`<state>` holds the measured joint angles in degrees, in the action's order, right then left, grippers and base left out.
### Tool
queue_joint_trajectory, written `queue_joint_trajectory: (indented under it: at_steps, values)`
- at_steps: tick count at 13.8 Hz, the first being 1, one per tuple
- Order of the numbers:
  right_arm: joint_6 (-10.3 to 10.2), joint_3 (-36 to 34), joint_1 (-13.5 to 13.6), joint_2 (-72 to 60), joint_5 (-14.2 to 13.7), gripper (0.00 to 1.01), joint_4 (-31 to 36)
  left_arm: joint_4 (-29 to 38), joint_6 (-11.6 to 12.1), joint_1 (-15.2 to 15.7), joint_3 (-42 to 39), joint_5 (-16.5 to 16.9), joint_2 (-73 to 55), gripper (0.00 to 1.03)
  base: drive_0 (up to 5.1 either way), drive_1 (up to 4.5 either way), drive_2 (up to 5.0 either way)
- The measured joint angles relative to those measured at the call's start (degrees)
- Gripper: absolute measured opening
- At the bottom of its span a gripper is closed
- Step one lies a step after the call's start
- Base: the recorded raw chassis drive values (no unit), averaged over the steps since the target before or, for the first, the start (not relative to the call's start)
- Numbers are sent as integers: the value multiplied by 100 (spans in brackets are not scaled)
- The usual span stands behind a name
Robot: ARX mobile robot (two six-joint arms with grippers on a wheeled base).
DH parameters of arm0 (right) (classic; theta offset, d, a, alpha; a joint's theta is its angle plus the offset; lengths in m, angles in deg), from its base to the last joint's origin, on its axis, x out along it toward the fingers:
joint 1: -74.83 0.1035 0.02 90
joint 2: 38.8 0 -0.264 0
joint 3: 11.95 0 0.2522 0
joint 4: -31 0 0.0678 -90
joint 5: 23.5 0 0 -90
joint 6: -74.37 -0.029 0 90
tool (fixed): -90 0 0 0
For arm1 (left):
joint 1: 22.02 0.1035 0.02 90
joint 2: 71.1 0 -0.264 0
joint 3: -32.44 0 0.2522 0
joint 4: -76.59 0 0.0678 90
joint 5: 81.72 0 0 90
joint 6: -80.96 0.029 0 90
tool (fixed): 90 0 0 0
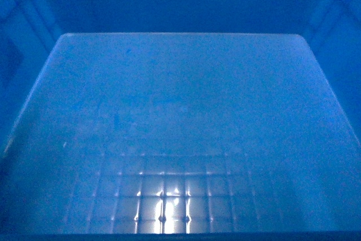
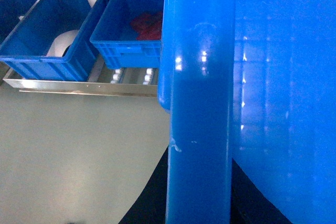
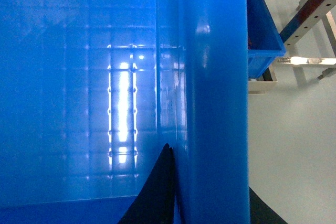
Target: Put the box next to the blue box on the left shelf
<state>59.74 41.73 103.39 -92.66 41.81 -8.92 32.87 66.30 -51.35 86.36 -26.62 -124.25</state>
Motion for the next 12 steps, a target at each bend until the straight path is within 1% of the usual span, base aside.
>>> queue_joint_trajectory:
  at_steps: [12]
  values:
    - [-7,0,0,0,-7,13,2,11,9,0,0,-2,2,12,0,0,0]
